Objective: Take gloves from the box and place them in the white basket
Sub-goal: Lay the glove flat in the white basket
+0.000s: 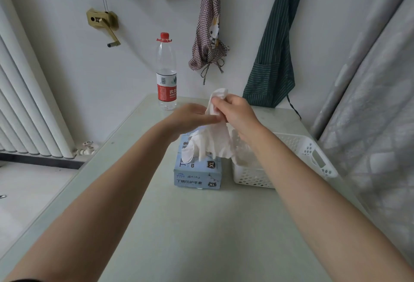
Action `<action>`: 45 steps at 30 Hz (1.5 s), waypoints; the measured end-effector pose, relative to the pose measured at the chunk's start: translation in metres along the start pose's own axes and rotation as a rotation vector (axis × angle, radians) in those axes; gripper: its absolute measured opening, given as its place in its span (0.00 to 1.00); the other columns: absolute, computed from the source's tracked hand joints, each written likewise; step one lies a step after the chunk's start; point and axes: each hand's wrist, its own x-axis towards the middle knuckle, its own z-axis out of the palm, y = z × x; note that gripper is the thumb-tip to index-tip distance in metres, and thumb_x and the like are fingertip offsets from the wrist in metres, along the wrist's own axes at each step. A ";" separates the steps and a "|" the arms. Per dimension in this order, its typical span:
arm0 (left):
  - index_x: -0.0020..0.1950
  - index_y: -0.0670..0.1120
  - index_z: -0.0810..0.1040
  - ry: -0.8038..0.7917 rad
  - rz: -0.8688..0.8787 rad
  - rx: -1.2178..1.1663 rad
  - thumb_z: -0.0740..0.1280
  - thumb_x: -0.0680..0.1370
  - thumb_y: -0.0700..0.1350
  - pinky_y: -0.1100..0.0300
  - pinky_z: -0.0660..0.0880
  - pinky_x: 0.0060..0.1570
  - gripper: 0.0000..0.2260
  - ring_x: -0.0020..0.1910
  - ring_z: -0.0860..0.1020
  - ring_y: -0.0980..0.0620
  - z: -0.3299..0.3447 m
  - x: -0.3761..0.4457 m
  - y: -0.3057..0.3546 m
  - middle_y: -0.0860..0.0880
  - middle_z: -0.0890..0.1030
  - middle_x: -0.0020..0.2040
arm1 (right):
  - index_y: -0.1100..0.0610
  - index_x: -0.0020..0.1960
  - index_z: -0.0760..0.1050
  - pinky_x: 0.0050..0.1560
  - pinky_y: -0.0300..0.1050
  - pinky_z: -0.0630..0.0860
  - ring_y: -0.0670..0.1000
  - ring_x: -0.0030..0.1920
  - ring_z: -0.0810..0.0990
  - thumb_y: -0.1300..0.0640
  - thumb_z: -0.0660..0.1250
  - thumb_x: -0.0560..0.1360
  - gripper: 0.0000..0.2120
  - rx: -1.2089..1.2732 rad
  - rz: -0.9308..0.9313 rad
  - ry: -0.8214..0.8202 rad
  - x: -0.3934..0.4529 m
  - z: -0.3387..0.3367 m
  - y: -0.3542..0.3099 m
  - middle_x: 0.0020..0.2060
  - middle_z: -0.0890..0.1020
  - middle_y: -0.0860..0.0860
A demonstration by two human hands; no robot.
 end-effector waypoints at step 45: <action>0.59 0.44 0.79 -0.110 -0.065 -0.187 0.71 0.74 0.36 0.48 0.75 0.61 0.14 0.57 0.80 0.45 0.007 -0.026 0.040 0.43 0.83 0.56 | 0.55 0.36 0.69 0.33 0.42 0.64 0.48 0.34 0.67 0.61 0.62 0.72 0.07 -0.380 0.002 -0.161 -0.031 -0.053 -0.045 0.32 0.69 0.49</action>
